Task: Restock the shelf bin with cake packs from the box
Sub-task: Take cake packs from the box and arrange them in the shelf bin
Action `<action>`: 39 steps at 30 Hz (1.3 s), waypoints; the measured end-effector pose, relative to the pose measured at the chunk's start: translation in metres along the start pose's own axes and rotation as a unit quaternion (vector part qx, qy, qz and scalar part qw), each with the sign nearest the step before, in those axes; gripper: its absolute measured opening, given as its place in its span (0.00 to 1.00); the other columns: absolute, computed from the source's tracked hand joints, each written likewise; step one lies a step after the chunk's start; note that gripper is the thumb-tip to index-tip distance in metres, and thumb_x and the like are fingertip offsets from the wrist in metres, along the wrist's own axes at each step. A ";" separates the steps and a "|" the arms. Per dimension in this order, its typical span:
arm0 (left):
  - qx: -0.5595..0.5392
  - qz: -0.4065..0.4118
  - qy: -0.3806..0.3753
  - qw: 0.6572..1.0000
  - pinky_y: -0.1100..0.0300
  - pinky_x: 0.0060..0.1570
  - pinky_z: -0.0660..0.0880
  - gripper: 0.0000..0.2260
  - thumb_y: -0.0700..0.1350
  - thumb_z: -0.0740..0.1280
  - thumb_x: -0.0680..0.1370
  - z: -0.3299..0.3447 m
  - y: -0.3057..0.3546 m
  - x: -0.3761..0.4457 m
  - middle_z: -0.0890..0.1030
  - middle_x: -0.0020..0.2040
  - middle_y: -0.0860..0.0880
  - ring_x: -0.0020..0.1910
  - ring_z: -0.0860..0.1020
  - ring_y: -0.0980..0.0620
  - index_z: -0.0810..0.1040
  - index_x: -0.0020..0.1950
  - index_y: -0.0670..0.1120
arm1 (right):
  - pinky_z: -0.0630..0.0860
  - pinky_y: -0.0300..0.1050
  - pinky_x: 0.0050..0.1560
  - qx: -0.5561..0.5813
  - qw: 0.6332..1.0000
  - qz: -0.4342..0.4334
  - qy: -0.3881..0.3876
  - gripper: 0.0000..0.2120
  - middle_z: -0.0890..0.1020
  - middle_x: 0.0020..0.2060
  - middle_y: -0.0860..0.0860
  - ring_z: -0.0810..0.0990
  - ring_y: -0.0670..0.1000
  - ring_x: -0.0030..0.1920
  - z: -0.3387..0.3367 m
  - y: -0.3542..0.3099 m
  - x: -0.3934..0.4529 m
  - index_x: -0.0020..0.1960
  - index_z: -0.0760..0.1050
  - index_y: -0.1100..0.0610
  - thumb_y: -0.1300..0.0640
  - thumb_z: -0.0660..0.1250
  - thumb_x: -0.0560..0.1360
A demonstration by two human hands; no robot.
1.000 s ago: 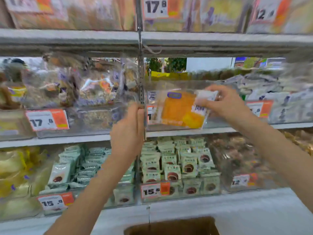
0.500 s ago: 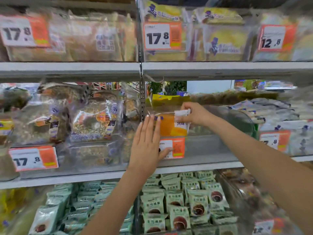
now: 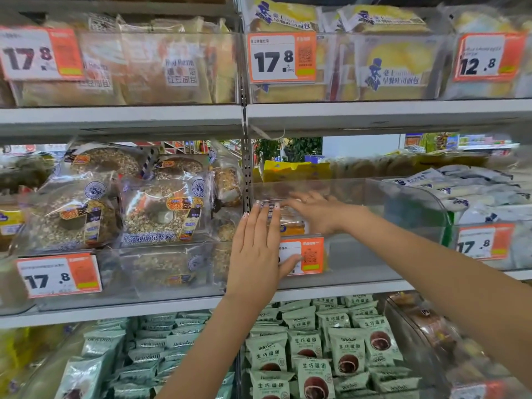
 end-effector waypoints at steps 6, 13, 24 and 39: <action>-0.007 0.003 0.026 1.000 0.47 0.71 0.56 0.35 0.65 0.51 0.76 0.001 0.000 0.001 0.70 0.70 0.38 0.72 0.66 0.40 0.59 0.74 0.40 | 0.70 0.56 0.64 0.010 0.999 -0.030 -0.022 0.43 0.61 0.75 0.48 0.65 0.56 0.71 0.017 0.001 0.029 0.75 0.49 0.41 0.40 0.71 0.69; -0.022 0.001 0.001 1.000 0.48 0.71 0.55 0.34 0.62 0.51 0.77 -0.010 0.000 -0.004 0.69 0.70 0.37 0.72 0.65 0.40 0.58 0.74 0.38 | 0.69 0.42 0.63 0.275 0.956 -0.019 0.099 0.31 0.71 0.68 0.49 0.71 0.48 0.64 -0.023 -0.003 -0.030 0.71 0.65 0.52 0.52 0.73 0.71; -0.264 0.056 -0.333 0.903 0.54 0.65 0.62 0.19 0.45 0.57 0.78 0.023 0.114 -0.304 0.70 0.66 0.46 0.65 0.70 0.44 0.67 0.69 0.45 | 0.75 0.41 0.46 0.541 0.805 0.190 0.153 0.01 0.81 0.41 0.50 0.79 0.48 0.43 0.248 -0.084 -0.271 0.46 0.77 0.57 0.61 0.68 0.76; -0.179 -0.048 -0.653 0.734 0.51 0.58 0.71 0.18 0.48 0.58 0.80 0.060 0.098 -0.488 0.68 0.68 0.46 0.67 0.66 0.45 0.66 0.70 0.48 | 0.74 0.50 0.56 0.369 0.855 0.197 -0.308 0.36 0.71 0.63 0.56 0.72 0.57 0.61 0.481 -0.208 -0.305 0.69 0.61 0.59 0.49 0.75 0.69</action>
Point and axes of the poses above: each hand's wrist, its own x-axis towards the middle knuckle, its own z-axis out of the palm, y = z × x, the point moved 3 cm from there along x, towards the middle knuckle
